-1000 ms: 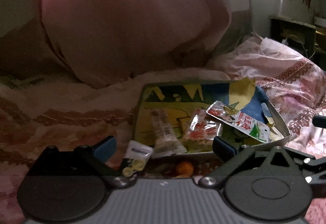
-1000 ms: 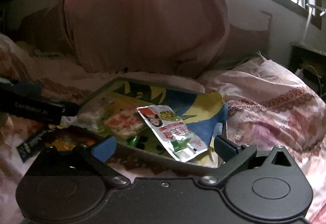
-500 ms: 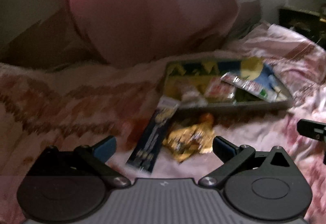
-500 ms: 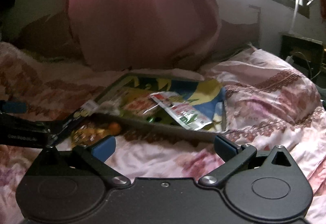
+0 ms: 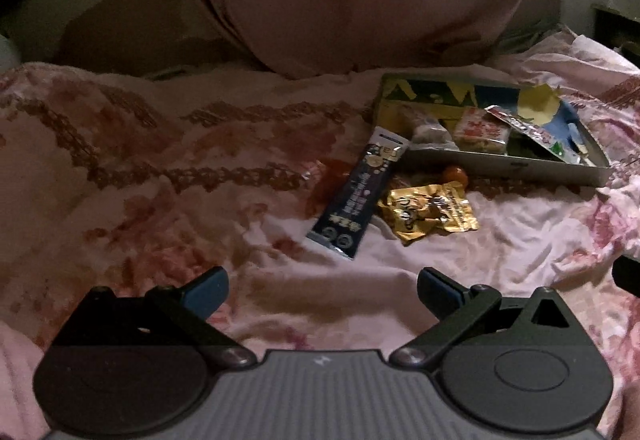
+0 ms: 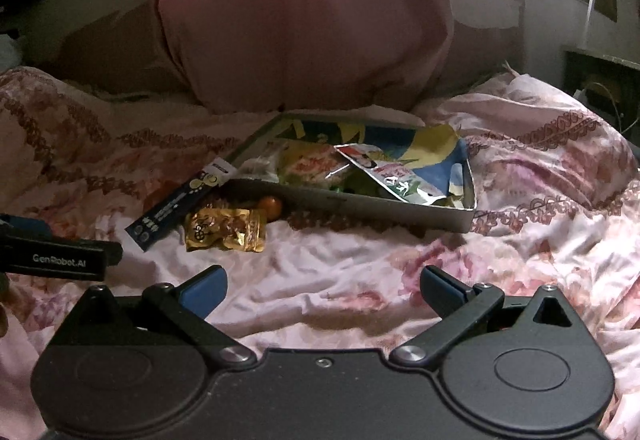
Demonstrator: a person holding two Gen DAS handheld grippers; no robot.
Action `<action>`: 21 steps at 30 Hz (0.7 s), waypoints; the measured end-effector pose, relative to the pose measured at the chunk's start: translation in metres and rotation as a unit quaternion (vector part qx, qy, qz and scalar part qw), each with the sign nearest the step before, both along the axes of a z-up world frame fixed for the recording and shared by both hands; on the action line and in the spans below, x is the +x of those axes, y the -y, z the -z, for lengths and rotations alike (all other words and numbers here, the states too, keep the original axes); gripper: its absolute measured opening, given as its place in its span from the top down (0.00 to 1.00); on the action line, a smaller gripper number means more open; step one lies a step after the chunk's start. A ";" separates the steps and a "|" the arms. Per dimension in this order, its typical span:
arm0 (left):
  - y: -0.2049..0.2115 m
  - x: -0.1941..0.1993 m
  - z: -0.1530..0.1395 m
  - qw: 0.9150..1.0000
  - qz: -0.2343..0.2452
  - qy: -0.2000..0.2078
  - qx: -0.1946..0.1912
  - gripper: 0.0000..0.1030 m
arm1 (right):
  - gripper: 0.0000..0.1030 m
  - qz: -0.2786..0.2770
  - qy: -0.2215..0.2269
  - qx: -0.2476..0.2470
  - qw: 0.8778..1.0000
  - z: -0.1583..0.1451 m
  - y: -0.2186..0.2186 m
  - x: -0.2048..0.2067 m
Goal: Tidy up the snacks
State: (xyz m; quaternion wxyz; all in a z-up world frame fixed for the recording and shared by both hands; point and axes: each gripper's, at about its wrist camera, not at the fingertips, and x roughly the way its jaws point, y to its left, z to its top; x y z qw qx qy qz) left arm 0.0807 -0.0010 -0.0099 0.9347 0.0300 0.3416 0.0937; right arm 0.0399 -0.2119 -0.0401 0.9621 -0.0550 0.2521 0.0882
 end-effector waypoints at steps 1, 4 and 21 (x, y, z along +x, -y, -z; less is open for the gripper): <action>0.000 0.000 0.000 1.000 -0.001 0.000 0.001 0.00 | 0.01 0.001 -0.001 -0.001 1.000 0.001 0.000 0.000; 0.000 0.001 0.000 1.000 -0.003 0.000 0.002 0.01 | 0.01 0.004 -0.006 0.000 1.000 0.004 -0.001 0.002; -0.007 0.011 0.006 1.000 -0.010 -0.015 -0.017 0.01 | 0.01 -0.002 -0.015 0.016 1.000 0.014 -0.010 0.016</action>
